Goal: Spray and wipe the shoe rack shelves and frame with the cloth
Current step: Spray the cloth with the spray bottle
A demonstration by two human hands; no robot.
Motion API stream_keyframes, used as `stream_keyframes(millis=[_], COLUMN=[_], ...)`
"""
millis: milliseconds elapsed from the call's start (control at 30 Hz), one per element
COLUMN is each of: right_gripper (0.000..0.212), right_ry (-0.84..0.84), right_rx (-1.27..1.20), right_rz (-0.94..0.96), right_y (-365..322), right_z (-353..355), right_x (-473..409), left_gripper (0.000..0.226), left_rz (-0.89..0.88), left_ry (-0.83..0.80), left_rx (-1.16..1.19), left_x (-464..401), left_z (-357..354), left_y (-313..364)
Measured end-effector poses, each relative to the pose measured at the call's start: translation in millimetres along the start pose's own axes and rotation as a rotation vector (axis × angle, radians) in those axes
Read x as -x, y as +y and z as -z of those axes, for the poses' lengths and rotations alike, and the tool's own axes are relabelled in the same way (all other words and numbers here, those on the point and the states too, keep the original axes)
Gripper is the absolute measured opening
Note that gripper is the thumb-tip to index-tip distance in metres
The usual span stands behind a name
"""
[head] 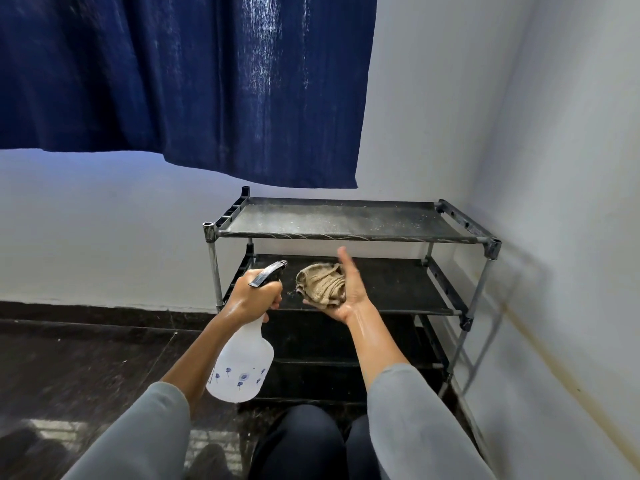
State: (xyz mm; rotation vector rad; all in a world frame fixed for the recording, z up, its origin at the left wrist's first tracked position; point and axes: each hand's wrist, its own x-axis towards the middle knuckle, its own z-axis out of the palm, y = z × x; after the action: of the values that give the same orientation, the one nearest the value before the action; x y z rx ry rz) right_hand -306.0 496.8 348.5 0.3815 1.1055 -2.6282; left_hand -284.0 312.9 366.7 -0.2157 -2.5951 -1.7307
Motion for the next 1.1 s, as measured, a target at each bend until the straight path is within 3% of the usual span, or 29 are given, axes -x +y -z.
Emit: stream_keyframes(millis=[67,100,567,700,900,1100], right_gripper=[0.042,0.037,0.051,0.090,0.079,0.059], right_ry=[0.052,0.069,0.043,0.061,-0.104,-0.132], right_rx=[0.104,0.121,0.169,0.266,0.237,0.179], right_rz=[0.019,0.034,0.171,0.248,0.254,0.240], right_y=[-1.4,-0.9,2.8,5.4,4.1,-2.5], right_z=[-1.5,0.0,7.0,12.4,16.0,10.8], right_x=[-0.2,-1.6,1.3,-0.9,-3.4,1.6], left_gripper=[0.012,0.012,0.014,0.016,0.013,0.022], left_rz=[0.000,-0.001,-0.003,-0.014,-0.012,-0.027], left_ry=[0.001,0.000,-0.063,-0.118,-0.148,-0.093], left_rx=[-0.008,-0.007,0.007,-0.031,-0.046,-0.071], left_x=[0.3,0.4,-1.3,-1.4,0.4,-1.3], left_z=[1.2,1.7,-3.8,-5.8,-6.8,-11.3], left_y=[0.5,0.8,6.2,2.7,0.4,4.8])
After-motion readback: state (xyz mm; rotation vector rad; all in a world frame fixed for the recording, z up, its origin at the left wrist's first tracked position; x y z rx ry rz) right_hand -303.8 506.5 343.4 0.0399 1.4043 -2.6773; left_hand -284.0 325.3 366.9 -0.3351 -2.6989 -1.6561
